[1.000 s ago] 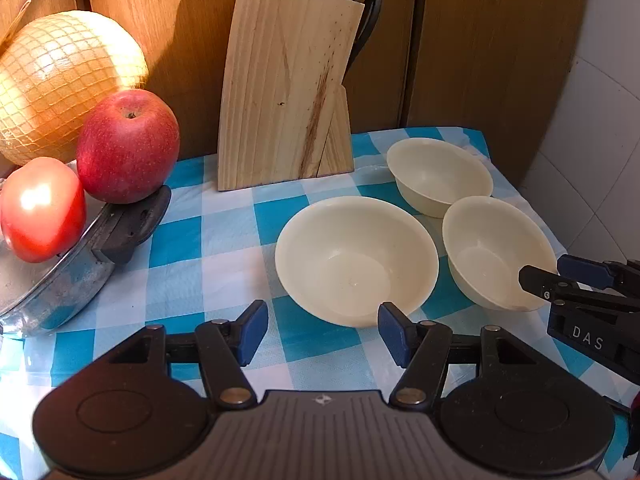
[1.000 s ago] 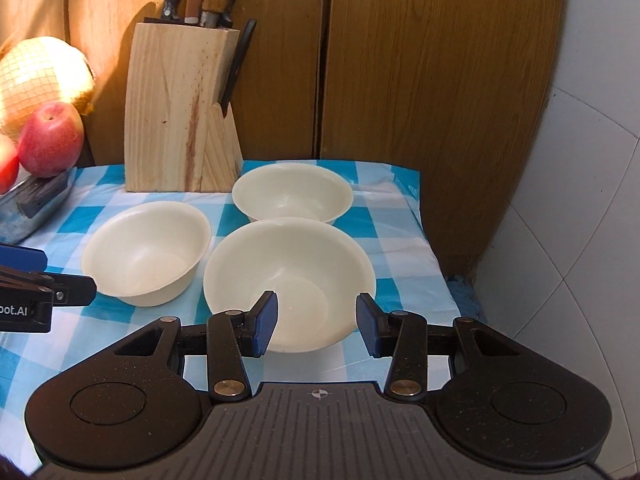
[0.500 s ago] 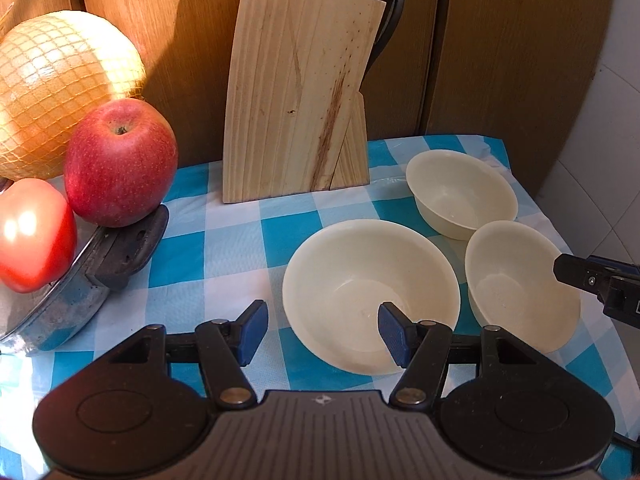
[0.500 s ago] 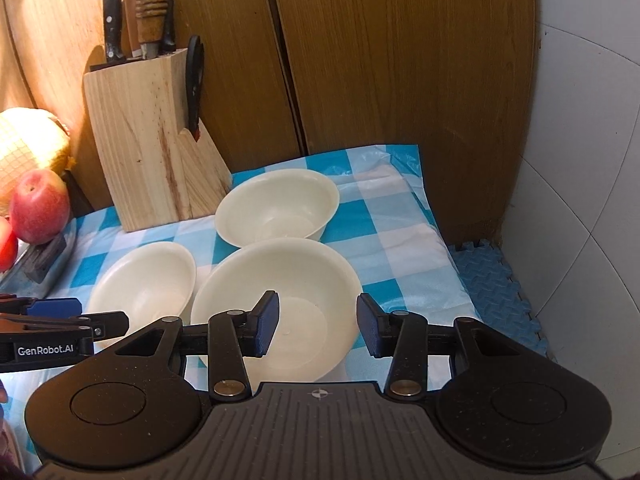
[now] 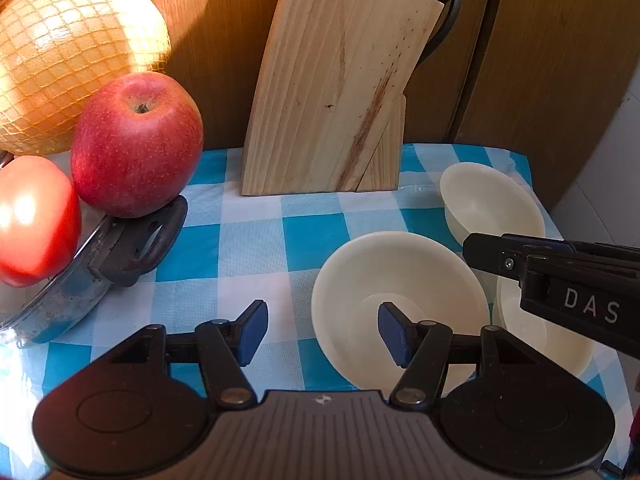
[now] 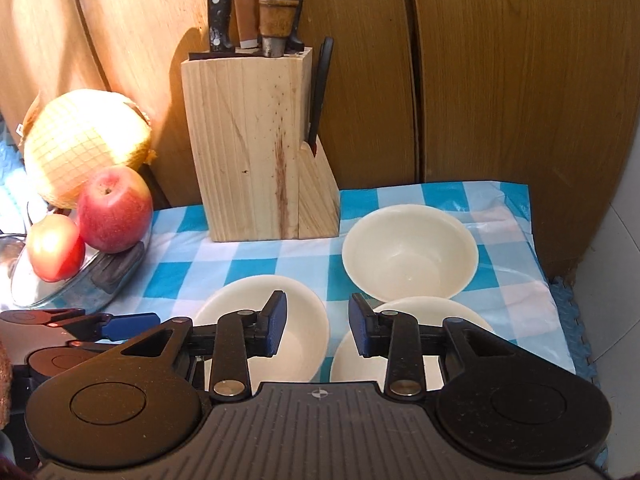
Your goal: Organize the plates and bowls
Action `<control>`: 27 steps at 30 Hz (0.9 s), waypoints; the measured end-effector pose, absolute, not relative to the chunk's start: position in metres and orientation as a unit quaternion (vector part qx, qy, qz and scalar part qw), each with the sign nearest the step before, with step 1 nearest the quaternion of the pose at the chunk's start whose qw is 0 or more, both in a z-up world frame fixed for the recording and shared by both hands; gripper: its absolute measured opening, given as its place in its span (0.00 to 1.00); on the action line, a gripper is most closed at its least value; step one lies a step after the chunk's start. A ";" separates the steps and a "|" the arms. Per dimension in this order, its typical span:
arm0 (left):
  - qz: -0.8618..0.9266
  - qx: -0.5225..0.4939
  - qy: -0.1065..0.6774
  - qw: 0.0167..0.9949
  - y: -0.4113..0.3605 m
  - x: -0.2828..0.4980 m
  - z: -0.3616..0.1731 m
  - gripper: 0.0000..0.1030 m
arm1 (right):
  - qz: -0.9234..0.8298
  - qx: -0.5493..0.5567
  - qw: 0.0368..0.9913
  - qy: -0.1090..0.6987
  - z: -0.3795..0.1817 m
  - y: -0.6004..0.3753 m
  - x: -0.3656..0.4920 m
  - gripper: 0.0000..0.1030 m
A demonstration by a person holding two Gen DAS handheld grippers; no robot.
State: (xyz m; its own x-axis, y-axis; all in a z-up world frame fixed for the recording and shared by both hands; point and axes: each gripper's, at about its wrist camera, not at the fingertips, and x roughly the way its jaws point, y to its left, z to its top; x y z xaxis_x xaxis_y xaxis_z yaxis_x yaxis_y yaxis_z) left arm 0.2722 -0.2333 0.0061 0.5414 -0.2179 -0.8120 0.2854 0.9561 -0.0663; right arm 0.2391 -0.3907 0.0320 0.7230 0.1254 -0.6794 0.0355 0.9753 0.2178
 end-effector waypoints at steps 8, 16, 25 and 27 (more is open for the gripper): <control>-0.149 0.033 0.467 0.871 -0.236 0.279 -0.007 0.53 | 0.037 0.126 0.906 0.402 0.014 -0.387 0.265 0.29; -0.154 0.032 0.472 0.867 -0.235 0.281 -0.014 0.53 | 0.031 0.133 0.908 0.397 0.011 -0.391 0.269 0.28; -0.152 0.045 0.481 0.862 -0.243 0.281 -0.022 0.37 | 0.024 0.113 0.897 0.428 -0.006 -0.389 0.279 0.25; -0.150 0.055 0.479 0.863 -0.244 0.278 -0.022 0.33 | 0.035 0.120 0.892 0.434 -0.008 -0.388 0.278 0.19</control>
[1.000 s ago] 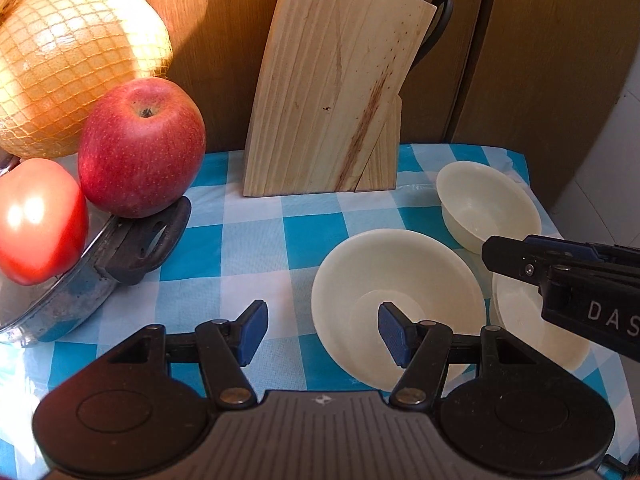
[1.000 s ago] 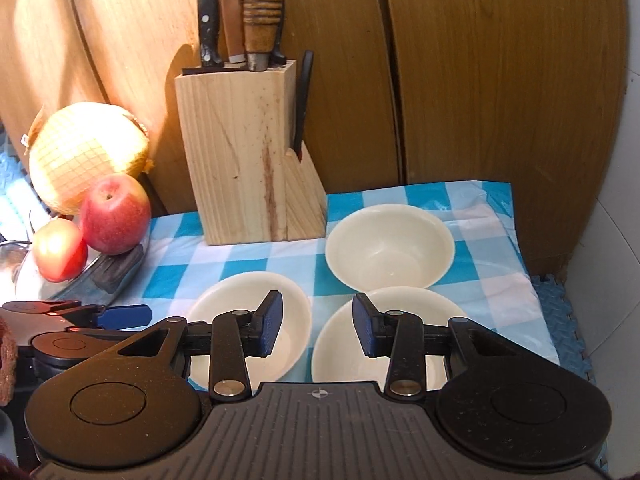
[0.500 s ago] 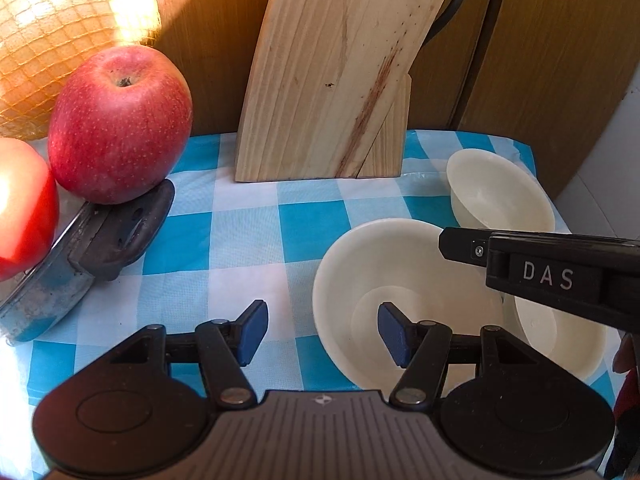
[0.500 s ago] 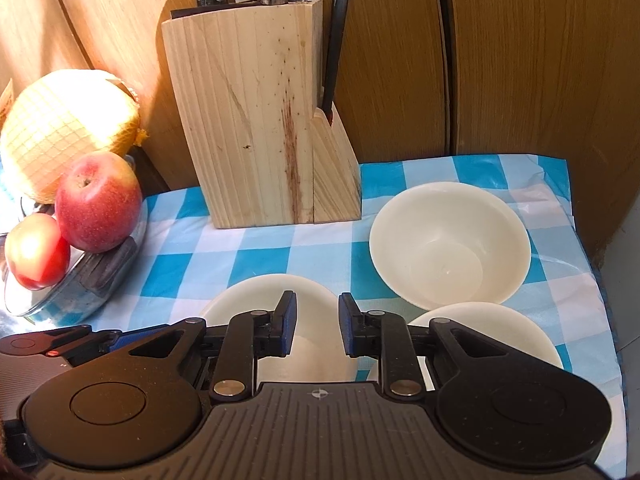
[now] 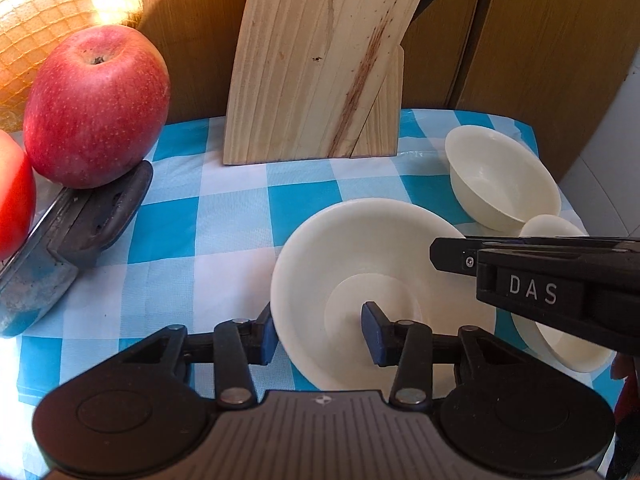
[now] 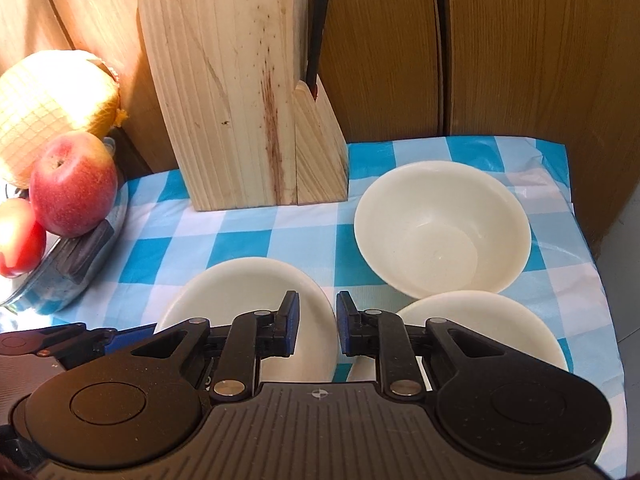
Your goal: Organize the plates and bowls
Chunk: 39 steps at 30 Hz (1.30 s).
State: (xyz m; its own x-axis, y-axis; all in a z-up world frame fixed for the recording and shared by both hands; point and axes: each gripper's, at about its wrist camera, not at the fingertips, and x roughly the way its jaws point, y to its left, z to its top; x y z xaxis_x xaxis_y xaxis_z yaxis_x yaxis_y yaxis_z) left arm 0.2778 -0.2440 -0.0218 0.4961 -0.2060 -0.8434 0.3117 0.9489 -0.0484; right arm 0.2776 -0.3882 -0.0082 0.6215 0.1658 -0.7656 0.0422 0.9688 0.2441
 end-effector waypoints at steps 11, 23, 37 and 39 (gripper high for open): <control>-0.159 0.100 0.449 0.874 -0.238 0.240 0.001 0.31 | 0.059 0.101 0.888 0.444 0.005 -0.378 0.244 0.13; -0.203 0.121 0.454 0.859 -0.245 0.170 0.023 0.31 | 0.058 0.110 0.891 0.437 0.036 -0.392 0.169 0.13; -0.258 0.160 0.489 0.818 -0.267 0.112 0.003 0.32 | 0.032 0.136 0.862 0.487 0.002 -0.413 0.098 0.14; -0.257 0.162 0.489 0.818 -0.268 0.113 0.002 0.32 | 0.031 0.136 0.864 0.483 0.002 -0.414 0.096 0.14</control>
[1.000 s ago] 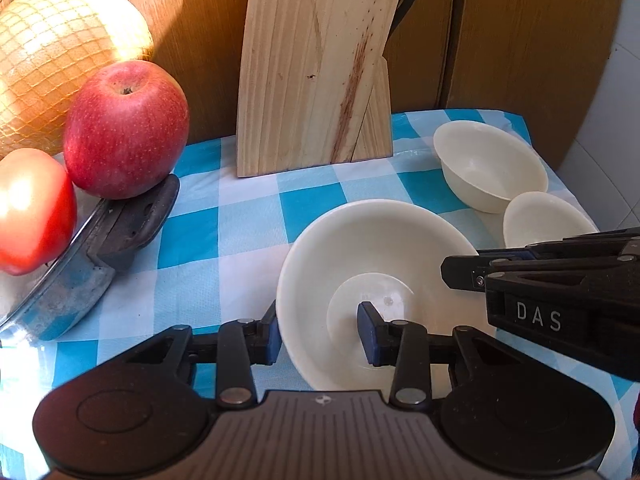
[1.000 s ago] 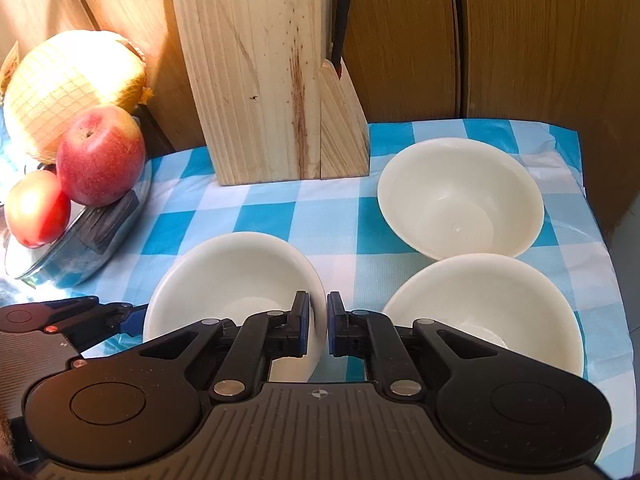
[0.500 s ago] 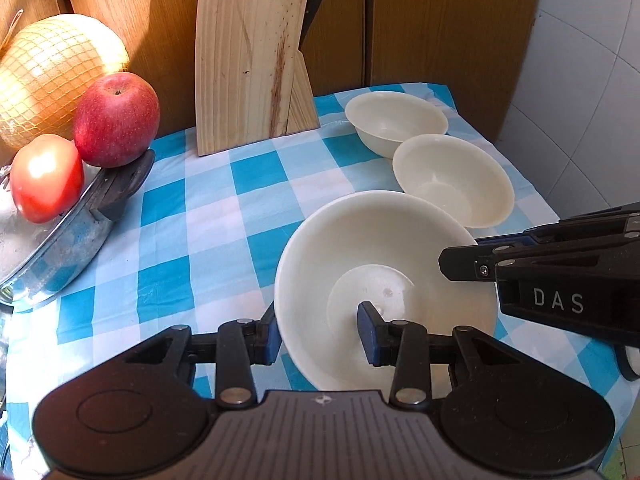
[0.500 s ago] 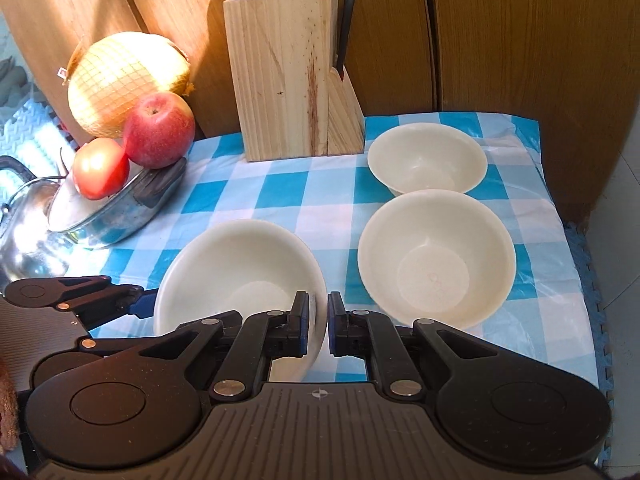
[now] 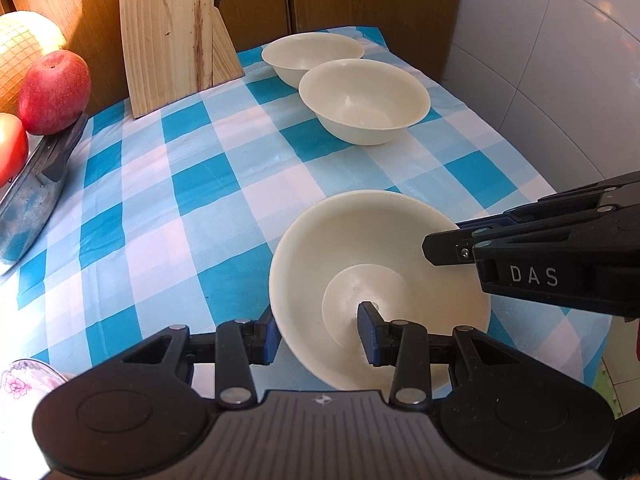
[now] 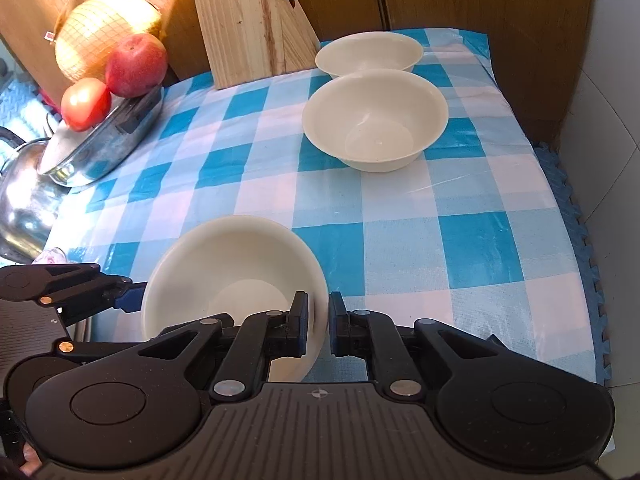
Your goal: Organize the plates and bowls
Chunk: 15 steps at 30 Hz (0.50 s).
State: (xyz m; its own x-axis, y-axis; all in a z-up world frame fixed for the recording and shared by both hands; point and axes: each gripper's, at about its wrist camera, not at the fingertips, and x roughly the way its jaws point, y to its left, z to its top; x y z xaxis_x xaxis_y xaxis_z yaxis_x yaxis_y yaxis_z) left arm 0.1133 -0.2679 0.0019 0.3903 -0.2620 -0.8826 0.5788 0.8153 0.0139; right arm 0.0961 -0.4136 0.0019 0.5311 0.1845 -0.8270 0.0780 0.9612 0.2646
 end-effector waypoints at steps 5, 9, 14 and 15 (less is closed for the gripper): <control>-0.256 0.170 0.477 0.824 -0.268 0.116 0.001 0.32 | 0.040 0.146 0.865 0.478 0.000 -0.417 0.099 0.23; -0.252 0.176 0.466 0.830 -0.266 0.118 0.002 0.34 | 0.033 0.142 0.871 0.470 0.001 -0.417 0.100 0.26; -0.247 0.174 0.454 0.838 -0.262 0.121 0.009 0.38 | 0.026 0.149 0.872 0.465 0.001 -0.421 0.101 0.31; -0.247 0.175 0.449 0.841 -0.261 0.121 0.011 0.39 | 0.026 0.149 0.872 0.465 0.001 -0.422 0.101 0.31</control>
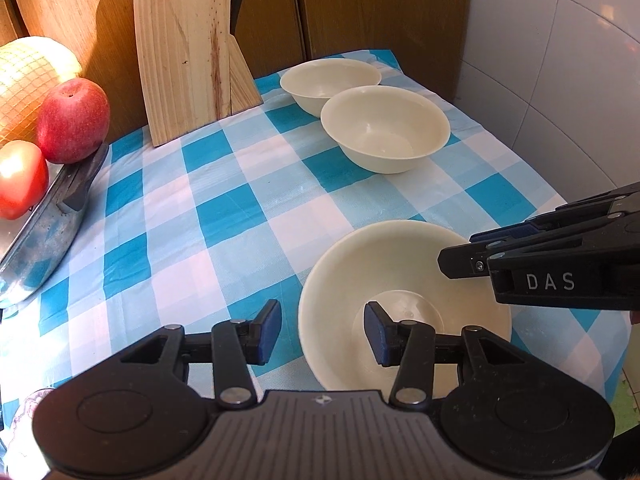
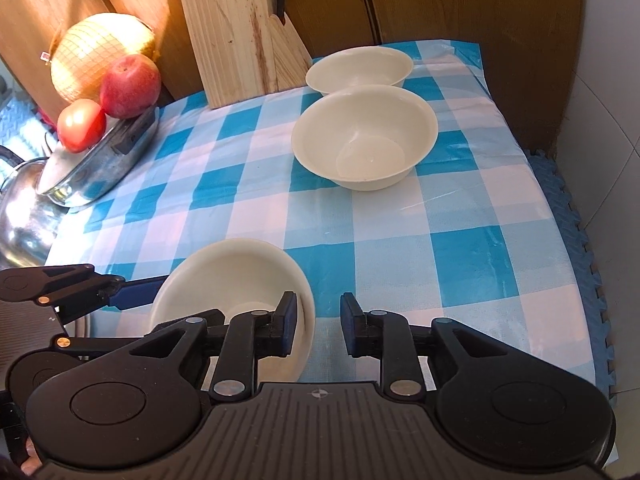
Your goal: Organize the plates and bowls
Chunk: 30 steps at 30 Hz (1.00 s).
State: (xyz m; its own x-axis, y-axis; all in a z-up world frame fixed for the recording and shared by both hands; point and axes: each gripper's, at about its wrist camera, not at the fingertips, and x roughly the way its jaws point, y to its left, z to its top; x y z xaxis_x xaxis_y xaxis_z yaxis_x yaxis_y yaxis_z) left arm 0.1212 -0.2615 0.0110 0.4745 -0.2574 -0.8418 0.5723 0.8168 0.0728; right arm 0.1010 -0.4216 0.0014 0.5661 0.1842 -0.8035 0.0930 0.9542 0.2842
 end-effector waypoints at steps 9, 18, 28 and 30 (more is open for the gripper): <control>-0.236 0.189 0.412 0.859 -0.259 0.121 0.022 0.46 | 0.014 0.153 0.877 0.455 0.003 -0.425 0.100 0.36; -0.219 0.167 0.400 0.874 -0.257 0.152 0.045 0.54 | -0.007 0.156 0.889 0.430 0.011 -0.434 0.103 0.41; -0.220 0.133 0.435 0.863 -0.314 0.217 0.044 0.59 | -0.084 0.170 0.906 0.377 0.022 -0.483 0.146 0.50; -0.214 0.135 0.445 0.859 -0.328 0.227 0.034 0.59 | -0.090 0.180 0.904 0.376 0.018 -0.492 0.156 0.50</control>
State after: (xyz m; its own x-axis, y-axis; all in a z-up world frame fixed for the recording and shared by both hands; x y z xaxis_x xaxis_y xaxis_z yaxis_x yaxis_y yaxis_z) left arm 0.2273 -0.3275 0.0341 0.5123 -0.2479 -0.8223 0.4886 0.8715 0.0416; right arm 0.1562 -0.4920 0.0183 0.7004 -0.0278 -0.7132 0.2986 0.9190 0.2574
